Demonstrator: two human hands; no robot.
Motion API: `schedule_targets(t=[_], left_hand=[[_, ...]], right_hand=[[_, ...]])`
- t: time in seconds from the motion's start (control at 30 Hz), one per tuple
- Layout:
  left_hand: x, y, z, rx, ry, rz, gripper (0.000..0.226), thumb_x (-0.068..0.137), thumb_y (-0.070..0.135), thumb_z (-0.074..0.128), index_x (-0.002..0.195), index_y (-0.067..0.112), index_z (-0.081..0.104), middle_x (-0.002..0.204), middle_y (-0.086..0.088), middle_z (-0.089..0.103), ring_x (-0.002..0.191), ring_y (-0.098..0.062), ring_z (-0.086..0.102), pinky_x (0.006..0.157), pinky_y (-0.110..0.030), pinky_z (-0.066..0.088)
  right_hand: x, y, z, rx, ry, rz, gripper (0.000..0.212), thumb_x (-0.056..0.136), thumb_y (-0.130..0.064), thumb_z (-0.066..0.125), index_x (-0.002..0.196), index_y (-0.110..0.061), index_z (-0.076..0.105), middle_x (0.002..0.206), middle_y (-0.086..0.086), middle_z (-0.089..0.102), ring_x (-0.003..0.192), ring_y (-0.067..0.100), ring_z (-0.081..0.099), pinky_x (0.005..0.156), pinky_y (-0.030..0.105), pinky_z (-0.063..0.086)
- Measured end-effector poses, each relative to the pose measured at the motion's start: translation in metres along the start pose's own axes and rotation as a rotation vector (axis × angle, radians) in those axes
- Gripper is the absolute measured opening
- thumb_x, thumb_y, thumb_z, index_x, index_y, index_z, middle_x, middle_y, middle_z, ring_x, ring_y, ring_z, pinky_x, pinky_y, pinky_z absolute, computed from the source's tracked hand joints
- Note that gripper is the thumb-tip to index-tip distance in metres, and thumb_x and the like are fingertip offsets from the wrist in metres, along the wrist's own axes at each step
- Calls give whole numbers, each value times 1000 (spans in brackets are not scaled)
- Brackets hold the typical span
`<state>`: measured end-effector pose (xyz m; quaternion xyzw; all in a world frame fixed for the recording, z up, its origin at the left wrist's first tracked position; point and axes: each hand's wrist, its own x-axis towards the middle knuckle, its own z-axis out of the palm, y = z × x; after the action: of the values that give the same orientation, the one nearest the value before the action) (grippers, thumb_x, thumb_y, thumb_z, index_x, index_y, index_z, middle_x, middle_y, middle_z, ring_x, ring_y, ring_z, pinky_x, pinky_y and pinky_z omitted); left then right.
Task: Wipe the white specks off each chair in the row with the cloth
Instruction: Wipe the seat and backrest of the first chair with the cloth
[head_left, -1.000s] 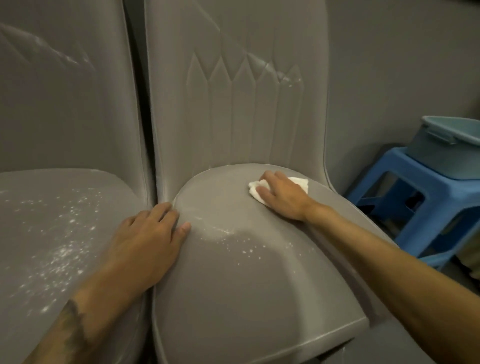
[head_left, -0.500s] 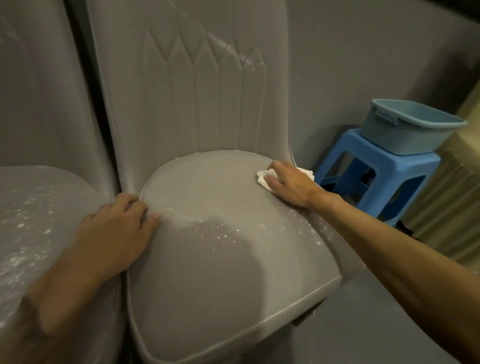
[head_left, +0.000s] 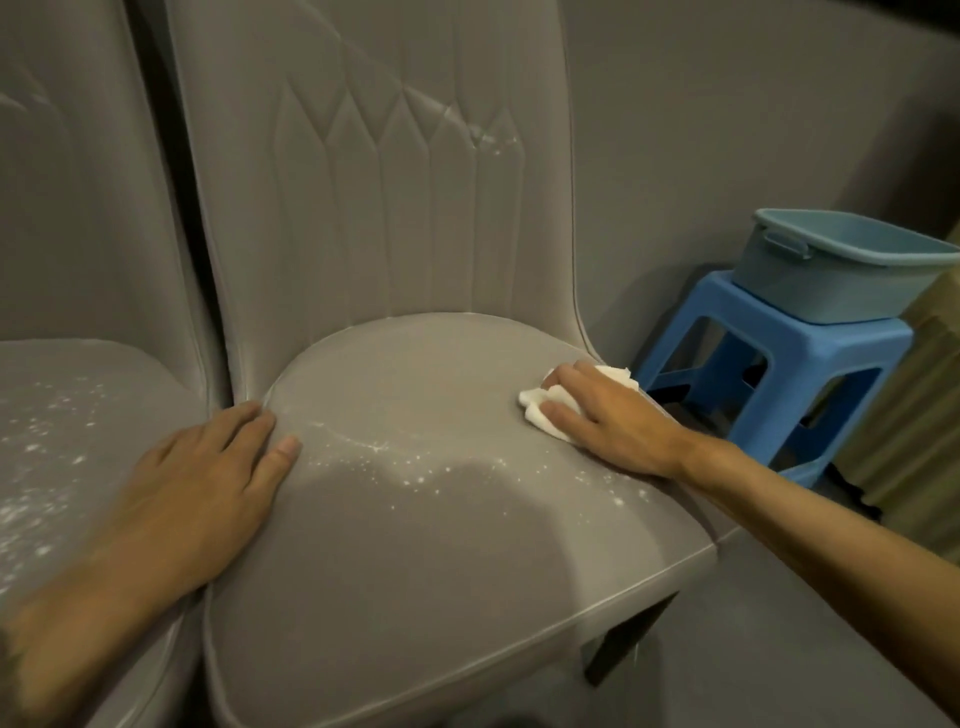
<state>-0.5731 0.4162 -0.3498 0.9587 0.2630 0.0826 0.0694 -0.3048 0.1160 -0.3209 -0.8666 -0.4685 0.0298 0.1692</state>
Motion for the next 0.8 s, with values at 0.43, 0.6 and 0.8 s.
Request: schedule_targets(t=[0.43,0.6,0.8], left_hand=[[6,0,4,55,48,25,93,92,72,-1,142,17,55,152,-7,50,132,-34,56,113,-52,42],[6,-2,7,70,62,32,89,95,69,3,139,15,58,148,-10,54,127,-37,59,109,-56,46],[4,4,4,55,76,19,91,93,70,3,141,15,58,150,-9,53,127,-37,59,110,-55,44]], right_hand=[[-12,15,-14,-5,12,111,28,101,-53,40,119,-33,48,120,-5,51,101,11,53,95,38,46],[-27,-9,1,70,75,89,28,102,-50,41,119,-29,49,120,-4,51,101,11,53,90,34,45],[-25,16,-13,36,63,164,28,100,-54,41,118,-35,49,115,-6,51,97,9,54,93,41,49]])
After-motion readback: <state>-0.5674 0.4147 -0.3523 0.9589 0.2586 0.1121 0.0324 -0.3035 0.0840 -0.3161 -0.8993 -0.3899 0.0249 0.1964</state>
